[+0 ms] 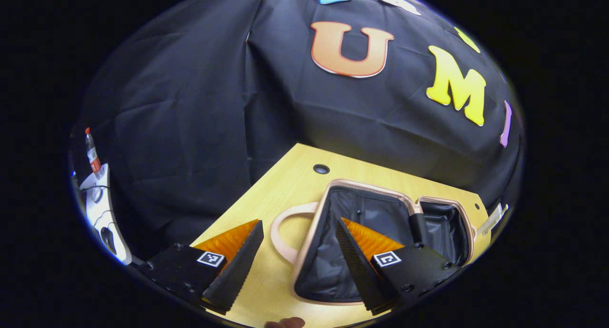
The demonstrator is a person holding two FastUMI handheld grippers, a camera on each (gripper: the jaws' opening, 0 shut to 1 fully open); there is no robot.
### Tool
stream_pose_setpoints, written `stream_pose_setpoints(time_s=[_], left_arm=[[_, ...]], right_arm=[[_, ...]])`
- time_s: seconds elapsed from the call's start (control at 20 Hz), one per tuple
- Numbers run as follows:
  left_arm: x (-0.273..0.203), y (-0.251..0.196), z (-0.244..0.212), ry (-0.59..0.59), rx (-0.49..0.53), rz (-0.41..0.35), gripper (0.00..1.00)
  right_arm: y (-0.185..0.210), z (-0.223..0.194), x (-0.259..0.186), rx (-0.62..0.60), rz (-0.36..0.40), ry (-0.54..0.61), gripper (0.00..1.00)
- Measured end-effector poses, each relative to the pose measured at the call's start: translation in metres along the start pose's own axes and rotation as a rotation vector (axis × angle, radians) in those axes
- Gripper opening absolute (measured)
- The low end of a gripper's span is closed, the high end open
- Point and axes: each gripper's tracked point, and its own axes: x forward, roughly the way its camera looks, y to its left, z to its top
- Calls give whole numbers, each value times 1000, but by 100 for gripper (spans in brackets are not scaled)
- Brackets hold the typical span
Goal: First open the suitcase, pack the skin care products into it, and then close the suitcase.
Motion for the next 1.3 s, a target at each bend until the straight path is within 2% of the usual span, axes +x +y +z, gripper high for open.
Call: stream_pose_setpoints(time_s=[0.1,0.2,0.3,0.35,0.45,0.5,0.75,0.85,0.9,1.05,1.3], left_arm=[[-27,-24,21,-72,20,17,98],[-58,-58,37,-119,21,-3,97],[-92,-111,49,-175,37,-37,98],[-108,-146,55,-202,55,-56,97],[-125,-184,63,-254,90,-71,97],[-138,-208,63,-284,123,-91,97],[-151,-323,26,-226,155,-257,97],[-155,-369,8,-196,190,-328,97],[-158,-404,-5,-185,230,-387,97],[-159,-453,-29,-149,262,-468,97],[-145,-547,-85,-58,352,-628,98]], right_arm=[[-8,-1,-3,21,-1,-13,77],[-24,-8,-5,42,-8,-16,80],[-41,-18,-7,55,-16,-15,82],[-57,-25,-9,70,-34,-14,80],[-73,-32,-11,77,-52,-17,80],[-97,-42,-13,85,-91,-9,79],[-156,-69,-24,102,-164,29,80],[-173,-79,-25,108,-174,44,80],[-186,-87,-25,116,-180,59,80],[-203,-101,-25,116,-183,83,80],[-244,-119,-28,133,-235,123,80]])
